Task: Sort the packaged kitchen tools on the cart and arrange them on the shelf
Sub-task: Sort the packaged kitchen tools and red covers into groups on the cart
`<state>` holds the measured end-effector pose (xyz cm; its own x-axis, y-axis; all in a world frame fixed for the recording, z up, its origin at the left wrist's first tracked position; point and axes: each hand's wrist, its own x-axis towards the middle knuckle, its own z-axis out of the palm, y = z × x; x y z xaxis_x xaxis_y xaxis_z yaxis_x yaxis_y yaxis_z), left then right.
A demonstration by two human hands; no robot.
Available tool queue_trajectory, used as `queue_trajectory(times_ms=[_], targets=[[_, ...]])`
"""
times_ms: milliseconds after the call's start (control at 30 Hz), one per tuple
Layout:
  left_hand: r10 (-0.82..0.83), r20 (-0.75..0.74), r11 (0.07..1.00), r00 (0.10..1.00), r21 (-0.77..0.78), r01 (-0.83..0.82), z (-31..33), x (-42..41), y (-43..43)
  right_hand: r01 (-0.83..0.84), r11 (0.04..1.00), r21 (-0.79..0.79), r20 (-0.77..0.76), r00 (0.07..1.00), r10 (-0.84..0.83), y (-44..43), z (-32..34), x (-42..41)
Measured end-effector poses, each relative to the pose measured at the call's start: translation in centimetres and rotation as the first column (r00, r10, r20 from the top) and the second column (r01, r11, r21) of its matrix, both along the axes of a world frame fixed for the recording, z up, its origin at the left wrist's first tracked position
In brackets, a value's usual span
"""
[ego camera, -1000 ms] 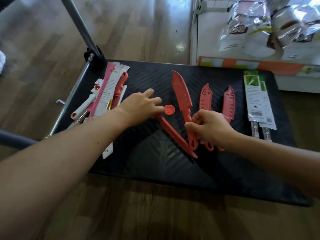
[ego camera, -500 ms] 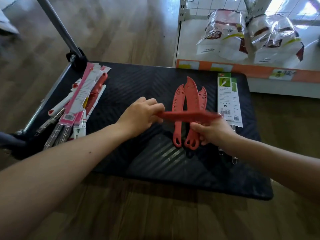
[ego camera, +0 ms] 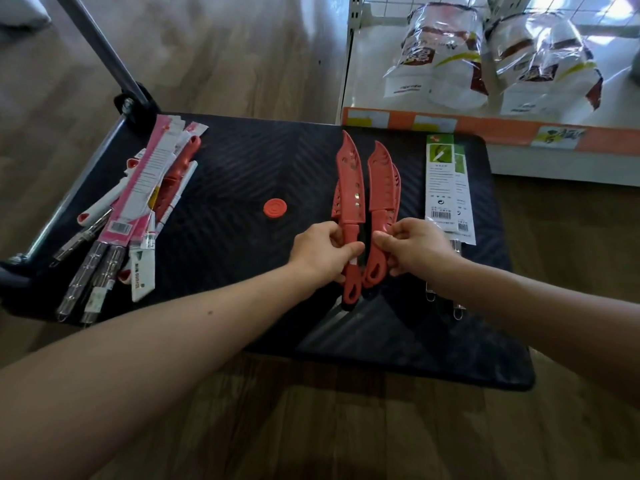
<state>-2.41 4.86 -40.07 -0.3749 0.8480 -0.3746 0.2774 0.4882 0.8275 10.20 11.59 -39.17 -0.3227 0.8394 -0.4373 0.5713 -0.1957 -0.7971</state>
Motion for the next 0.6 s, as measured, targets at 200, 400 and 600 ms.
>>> queue_trajectory(times_ms=[200, 400, 600], targets=[[0.049, 0.017, 0.994, 0.999, -0.101, -0.047, -0.2, -0.8, 0.3, 0.007, 1.0, -0.011, 0.013, 1.0, -0.007, 0.1, -0.3, -1.0], [-0.051, -0.19, 0.992, 0.98, -0.121, 0.029, -0.3, -2.0, 0.8, -0.1, 0.995, 0.007, 0.15, 0.984, 0.098, 0.2, -0.3, -0.9], [-0.094, -0.389, 0.991, 0.917, -0.127, 0.048, 0.2, -2.5, 0.5, -0.143, 0.973, 0.183, 0.165, 0.98, 0.113, 0.8, -0.4, -1.1]])
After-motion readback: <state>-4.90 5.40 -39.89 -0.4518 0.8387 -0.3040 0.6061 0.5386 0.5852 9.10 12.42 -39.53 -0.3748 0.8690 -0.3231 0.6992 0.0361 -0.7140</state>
